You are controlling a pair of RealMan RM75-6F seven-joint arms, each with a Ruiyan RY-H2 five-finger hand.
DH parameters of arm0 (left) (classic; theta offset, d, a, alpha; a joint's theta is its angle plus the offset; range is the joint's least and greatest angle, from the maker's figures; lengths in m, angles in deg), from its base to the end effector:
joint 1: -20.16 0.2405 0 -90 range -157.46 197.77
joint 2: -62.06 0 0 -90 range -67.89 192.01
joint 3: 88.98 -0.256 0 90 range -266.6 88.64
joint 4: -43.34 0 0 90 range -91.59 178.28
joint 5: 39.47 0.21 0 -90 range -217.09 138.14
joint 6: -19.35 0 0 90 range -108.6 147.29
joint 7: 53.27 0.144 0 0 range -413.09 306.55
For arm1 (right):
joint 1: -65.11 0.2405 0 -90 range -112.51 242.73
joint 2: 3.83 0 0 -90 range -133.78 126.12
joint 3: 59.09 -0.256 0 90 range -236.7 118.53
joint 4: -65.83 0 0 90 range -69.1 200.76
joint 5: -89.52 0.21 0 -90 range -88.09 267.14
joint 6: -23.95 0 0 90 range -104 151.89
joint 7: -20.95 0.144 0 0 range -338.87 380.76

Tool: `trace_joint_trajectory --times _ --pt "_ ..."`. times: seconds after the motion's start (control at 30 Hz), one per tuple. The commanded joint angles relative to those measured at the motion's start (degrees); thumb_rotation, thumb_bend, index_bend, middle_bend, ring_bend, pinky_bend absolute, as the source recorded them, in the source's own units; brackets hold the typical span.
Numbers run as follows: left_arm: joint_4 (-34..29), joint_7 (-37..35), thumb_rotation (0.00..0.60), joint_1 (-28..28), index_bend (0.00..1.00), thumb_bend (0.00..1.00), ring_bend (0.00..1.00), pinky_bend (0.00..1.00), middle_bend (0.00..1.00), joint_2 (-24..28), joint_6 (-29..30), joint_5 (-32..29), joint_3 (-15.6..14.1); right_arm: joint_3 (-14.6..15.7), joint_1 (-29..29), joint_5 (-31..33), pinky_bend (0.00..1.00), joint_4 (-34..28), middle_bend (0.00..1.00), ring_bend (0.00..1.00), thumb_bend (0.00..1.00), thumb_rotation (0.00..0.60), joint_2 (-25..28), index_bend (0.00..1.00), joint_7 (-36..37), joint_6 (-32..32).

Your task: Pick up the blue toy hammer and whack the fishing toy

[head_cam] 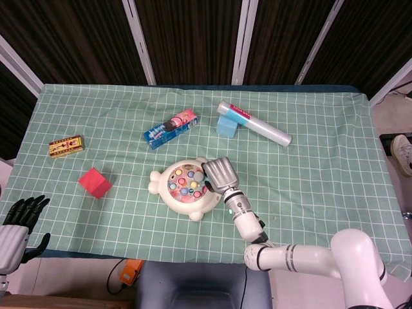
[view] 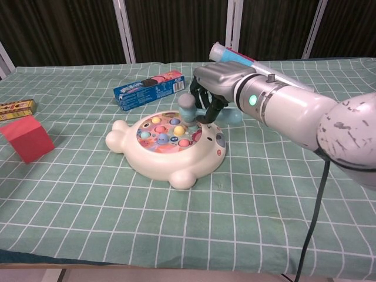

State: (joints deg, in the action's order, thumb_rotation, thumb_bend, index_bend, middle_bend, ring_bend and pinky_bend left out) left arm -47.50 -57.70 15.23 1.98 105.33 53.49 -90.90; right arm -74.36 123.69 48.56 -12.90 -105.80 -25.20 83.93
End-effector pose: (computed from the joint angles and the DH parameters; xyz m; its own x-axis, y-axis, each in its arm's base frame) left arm -0.3118 0.1634 0.1682 0.4253 0.0707 0.9023 0.9016 -0.1209 -0.4154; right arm -0.0558 -0.3731 -0.0658 0.5987 -0.1718 0.7823 -0.7772 -0.3607 0.5156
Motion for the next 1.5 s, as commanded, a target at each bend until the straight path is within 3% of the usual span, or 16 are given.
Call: trace_joint_trajectory --times 0.03,0.33,0.63,0.8,1.07,1.5 --pt "0.0 0.0 0.6 0.1 0.0 0.41 0.01 0.08 0.06 0.0 0.2 0.1 0.0 -0.2 -0.1 -0.3 0.91 -0.4 0.75 0.82 0.59 0.6 0.3 1.0 0.3 0.3" --pt "-0.2 0.4 0.6 0.0 0.0 0.41 0.01 0.08 0.06 -0.1 0.0 0.4 -0.2 0.3 -5.4 -5.4 0.91 -6.9 0.75 0.82 0.59 0.6 9.2 1.0 8.3 1.6" --pt "-0.2 1.0 0.6 -0.2 0.0 0.41 0.02 0.08 0.06 -0.4 -0.5 -0.1 0.0 4.7 -11.6 -12.5 0.9 -6.7 0.75 0.82 0.59 0.6 16.5 1.0 22.1 -4.3" --pt "-0.3 1.7 0.6 -0.5 0.0 0.41 0.02 0.08 0.06 -0.7 -1.1 -0.3 0.0 7.6 -14.7 -21.0 0.9 -1.8 0.75 0.82 0.59 0.6 17.8 1.0 33.6 -7.1" --pt "-0.4 2.9 0.6 -0.8 0.0 0.42 0.01 0.08 0.06 -1.1 -2.0 -1.0 0.2 10.4 -16.6 -28.0 0.89 9.5 0.75 0.81 0.59 0.6 16.1 1.0 45.1 -11.0" --pt "-0.6 3.5 0.6 -1.0 0.0 0.41 0.02 0.08 0.06 -1.3 -2.6 -1.6 0.2 11.0 -16.8 -33.4 0.88 19.9 0.75 0.8 0.59 0.6 12.1 0.99 52.9 -13.3"
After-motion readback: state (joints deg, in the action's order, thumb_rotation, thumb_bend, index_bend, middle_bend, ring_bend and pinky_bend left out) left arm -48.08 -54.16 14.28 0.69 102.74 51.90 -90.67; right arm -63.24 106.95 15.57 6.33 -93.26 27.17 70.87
